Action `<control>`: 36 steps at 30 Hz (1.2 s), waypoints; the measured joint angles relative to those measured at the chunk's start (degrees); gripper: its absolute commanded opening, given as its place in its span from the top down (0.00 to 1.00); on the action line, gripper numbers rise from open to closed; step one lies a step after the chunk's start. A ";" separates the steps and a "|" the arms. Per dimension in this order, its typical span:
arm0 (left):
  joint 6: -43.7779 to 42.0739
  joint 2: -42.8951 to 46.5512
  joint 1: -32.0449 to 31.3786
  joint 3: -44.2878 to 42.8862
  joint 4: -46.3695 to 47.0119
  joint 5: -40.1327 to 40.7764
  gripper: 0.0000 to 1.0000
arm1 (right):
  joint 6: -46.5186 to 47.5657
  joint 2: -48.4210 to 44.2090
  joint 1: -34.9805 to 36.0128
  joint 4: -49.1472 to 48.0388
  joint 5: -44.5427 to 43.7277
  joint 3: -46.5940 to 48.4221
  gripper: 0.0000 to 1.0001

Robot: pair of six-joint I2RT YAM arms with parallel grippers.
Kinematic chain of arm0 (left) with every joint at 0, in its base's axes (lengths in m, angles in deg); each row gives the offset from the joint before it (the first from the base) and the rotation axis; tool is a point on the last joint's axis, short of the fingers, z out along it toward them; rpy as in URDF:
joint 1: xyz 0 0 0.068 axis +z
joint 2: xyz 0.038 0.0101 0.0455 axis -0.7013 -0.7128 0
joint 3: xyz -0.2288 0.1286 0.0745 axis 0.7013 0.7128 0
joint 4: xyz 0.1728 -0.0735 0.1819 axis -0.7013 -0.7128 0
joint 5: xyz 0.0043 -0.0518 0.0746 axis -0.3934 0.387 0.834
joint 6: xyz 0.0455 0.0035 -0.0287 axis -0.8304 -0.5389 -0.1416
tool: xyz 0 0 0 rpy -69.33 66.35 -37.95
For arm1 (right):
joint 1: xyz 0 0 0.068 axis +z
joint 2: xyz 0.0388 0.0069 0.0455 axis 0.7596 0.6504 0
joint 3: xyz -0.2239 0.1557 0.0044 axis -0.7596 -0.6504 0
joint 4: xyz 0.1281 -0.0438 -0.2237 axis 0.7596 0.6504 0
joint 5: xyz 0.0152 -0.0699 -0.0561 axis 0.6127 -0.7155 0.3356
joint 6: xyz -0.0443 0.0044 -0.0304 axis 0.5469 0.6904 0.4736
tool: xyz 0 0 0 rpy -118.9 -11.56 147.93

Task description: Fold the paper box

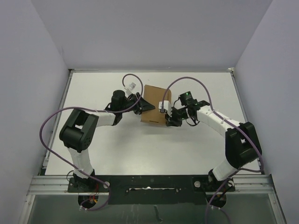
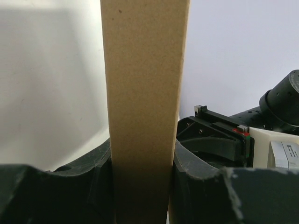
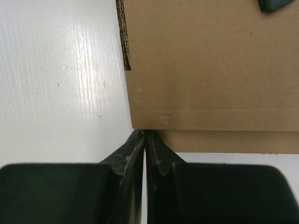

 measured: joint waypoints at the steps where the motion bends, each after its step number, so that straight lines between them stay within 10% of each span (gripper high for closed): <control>1: -1.31 0.31 -0.04 -0.11 -1.40 0.26 0.88 | -1.05 0.39 0.09 -1.36 0.07 -0.72 1.00; 36: -21.66 -0.70 -0.59 -6.23 -23.76 3.67 0.88 | -9.81 11.08 5.27 -11.78 -4.17 -2.93 0.93</control>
